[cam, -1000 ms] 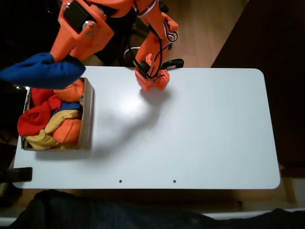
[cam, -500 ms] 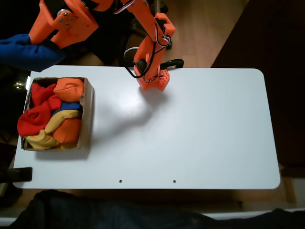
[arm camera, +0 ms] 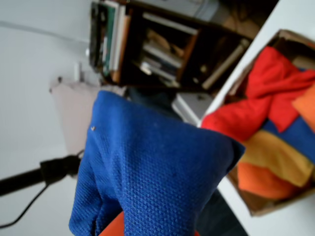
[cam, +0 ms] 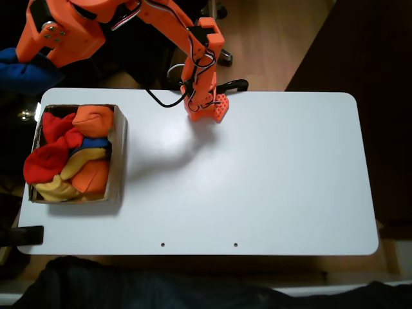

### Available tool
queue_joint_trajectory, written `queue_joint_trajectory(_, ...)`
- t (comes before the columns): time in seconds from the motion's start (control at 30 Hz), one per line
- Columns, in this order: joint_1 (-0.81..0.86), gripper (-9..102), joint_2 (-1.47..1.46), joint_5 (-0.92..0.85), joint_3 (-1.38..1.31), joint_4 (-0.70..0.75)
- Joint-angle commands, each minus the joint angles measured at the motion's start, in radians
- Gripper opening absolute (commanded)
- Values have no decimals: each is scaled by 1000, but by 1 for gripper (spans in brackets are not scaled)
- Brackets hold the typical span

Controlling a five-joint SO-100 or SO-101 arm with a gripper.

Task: Grasp a bag and put it in the box.

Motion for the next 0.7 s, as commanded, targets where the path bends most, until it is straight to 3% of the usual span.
queue_joint_trajectory(0.0, 15, 0, -21, -6, -95, -55)
queue_joint_trajectory(0.67, 48, 0, -256, -41, -115, -109)
